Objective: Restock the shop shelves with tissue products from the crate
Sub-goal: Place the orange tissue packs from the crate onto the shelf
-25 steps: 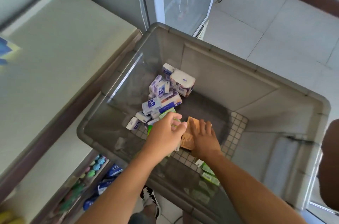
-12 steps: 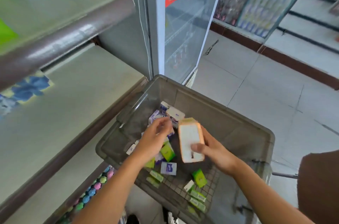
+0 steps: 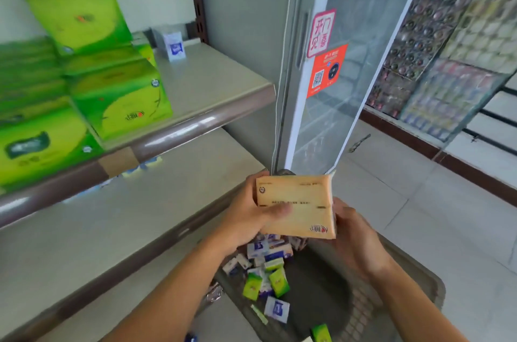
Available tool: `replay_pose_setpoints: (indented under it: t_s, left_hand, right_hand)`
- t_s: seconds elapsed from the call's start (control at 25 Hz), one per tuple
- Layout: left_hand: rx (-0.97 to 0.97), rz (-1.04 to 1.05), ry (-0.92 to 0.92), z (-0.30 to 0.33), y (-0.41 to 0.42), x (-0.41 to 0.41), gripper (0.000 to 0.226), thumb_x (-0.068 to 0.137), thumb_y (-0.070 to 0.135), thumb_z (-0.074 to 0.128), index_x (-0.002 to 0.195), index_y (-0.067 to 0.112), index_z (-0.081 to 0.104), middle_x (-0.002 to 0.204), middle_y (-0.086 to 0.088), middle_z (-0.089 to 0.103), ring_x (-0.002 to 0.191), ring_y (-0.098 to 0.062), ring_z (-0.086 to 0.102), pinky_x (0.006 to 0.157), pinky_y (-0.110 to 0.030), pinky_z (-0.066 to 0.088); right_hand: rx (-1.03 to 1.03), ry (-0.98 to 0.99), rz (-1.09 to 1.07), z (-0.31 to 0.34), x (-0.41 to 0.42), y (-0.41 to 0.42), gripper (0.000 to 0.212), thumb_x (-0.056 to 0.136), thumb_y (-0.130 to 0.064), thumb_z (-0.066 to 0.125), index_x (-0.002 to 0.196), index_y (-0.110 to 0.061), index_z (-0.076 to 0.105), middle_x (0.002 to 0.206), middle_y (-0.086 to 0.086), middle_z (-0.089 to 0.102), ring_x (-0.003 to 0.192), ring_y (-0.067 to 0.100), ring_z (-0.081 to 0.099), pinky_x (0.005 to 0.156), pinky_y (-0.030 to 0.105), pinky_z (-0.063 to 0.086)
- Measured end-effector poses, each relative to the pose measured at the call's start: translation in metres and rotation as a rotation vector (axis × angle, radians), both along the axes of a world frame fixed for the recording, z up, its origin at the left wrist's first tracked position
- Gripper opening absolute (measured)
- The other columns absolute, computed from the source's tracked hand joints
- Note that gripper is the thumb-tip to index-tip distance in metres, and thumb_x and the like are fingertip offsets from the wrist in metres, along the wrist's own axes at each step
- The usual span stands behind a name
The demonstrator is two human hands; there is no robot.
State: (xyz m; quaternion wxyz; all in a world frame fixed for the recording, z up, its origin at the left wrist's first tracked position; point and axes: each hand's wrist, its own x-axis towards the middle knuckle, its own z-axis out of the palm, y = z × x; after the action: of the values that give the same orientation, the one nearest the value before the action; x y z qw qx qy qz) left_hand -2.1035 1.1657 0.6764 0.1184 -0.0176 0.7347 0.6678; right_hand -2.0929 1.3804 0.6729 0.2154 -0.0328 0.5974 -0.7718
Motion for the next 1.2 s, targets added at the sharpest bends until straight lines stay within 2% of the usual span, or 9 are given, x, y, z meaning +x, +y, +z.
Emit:
replay_pose_setpoints:
  t_s: [0.08,0.24,0.4,0.52,0.6,0.72,0.92,1.04,1.2]
  left_hand:
    - [-0.069,0.073,0.087,0.020,-0.012,0.003,0.063,0.065,0.035,0.083,0.113,0.043,0.043,0.103,0.014,0.067,0.096,0.001,0.064,0.082,-0.026,0.055]
    - [-0.155,0.248,0.225,0.058,-0.034,0.016,0.072,0.065,0.038,0.087,0.123,0.038,0.045,0.102,0.015,0.070,0.095,-0.001,0.066,0.090,-0.036,0.054]
    - [-0.209,0.392,0.343,0.099,-0.066,0.040,0.075,0.058,0.044,0.089,0.121,0.036,0.050,0.098,0.015,0.072,0.092,0.000,0.067,0.088,-0.035,0.055]
    - [-0.257,0.545,0.361,0.123,-0.097,0.068,0.076,0.065,0.032,0.087,0.126,0.033,0.040,0.098,0.022,0.066,0.085,0.019,0.060,0.081,-0.009,0.049]
    - [-0.283,0.650,0.376,0.134,-0.121,0.091,0.074,0.068,0.031,0.085,0.127,0.033,0.041,0.099,0.022,0.065,0.085,0.015,0.061,0.079,-0.014,0.052]
    - [-0.300,0.786,0.405,0.147,-0.161,0.129,0.061,0.072,0.031,0.081,0.124,0.027,0.049,0.102,0.019,0.068,0.088,0.007,0.065,0.078,-0.021,0.055]
    - [-0.330,0.886,0.436,0.158,-0.231,0.189,0.045,0.083,0.024,0.072,0.125,0.027,0.056,0.109,0.016,0.070,0.099,0.004,0.064,0.075,-0.016,0.053]
    - [-0.369,0.968,0.413,0.154,-0.271,0.211,0.048,0.084,0.026,0.072,0.127,0.031,0.053,0.112,0.016,0.067,0.104,-0.001,0.063,0.078,-0.019,0.054]
    - [-0.397,1.031,0.379,0.149,-0.322,0.218,0.051,0.083,0.026,0.073,0.126,0.034,0.048,0.113,0.016,0.065,0.105,-0.002,0.062,0.080,-0.021,0.054]
  right_hand:
    - [0.111,0.154,-0.012,0.023,-0.002,-0.012,0.050,0.089,-0.041,0.044,0.132,-0.017,0.053,0.120,0.008,0.065,0.110,0.026,0.063,0.081,0.031,0.056]
    - [0.310,0.429,0.015,0.060,-0.007,-0.041,0.047,0.086,-0.044,0.061,0.130,-0.028,0.053,0.116,-0.009,0.067,0.106,0.010,0.064,0.078,0.023,0.055]
    - [0.279,0.550,0.109,0.090,-0.017,-0.075,0.037,0.087,-0.033,0.065,0.123,-0.025,0.059,0.112,-0.010,0.070,0.105,0.010,0.065,0.081,0.022,0.054]
    - [0.215,0.638,0.216,0.108,-0.020,-0.116,0.050,0.086,-0.034,0.068,0.132,-0.029,0.051,0.119,-0.006,0.066,0.110,0.014,0.063,0.084,0.030,0.055]
    - [0.168,0.655,0.263,0.120,-0.015,-0.150,0.065,0.084,-0.035,0.072,0.140,-0.035,0.039,0.121,-0.006,0.064,0.110,0.009,0.062,0.077,0.026,0.055]
    - [0.135,0.693,0.332,0.137,-0.001,-0.205,0.071,0.082,-0.024,0.070,0.133,-0.053,0.030,0.115,-0.008,0.063,0.098,0.003,0.064,0.067,0.021,0.054]
    - [0.173,0.782,0.476,0.156,0.026,-0.297,0.066,0.084,-0.017,0.072,0.130,-0.051,0.040,0.109,-0.005,0.065,0.085,0.005,0.068,0.065,0.022,0.056]
    - [0.285,0.907,0.505,0.159,0.038,-0.347,0.066,0.080,-0.027,0.075,0.132,-0.050,0.040,0.111,-0.012,0.067,0.089,0.002,0.067,0.075,0.029,0.059]
    - [0.546,1.107,0.485,0.167,0.040,-0.409,0.067,0.078,-0.039,0.075,0.135,-0.042,0.039,0.117,-0.004,0.052,0.108,0.010,0.051,0.089,0.024,0.044]
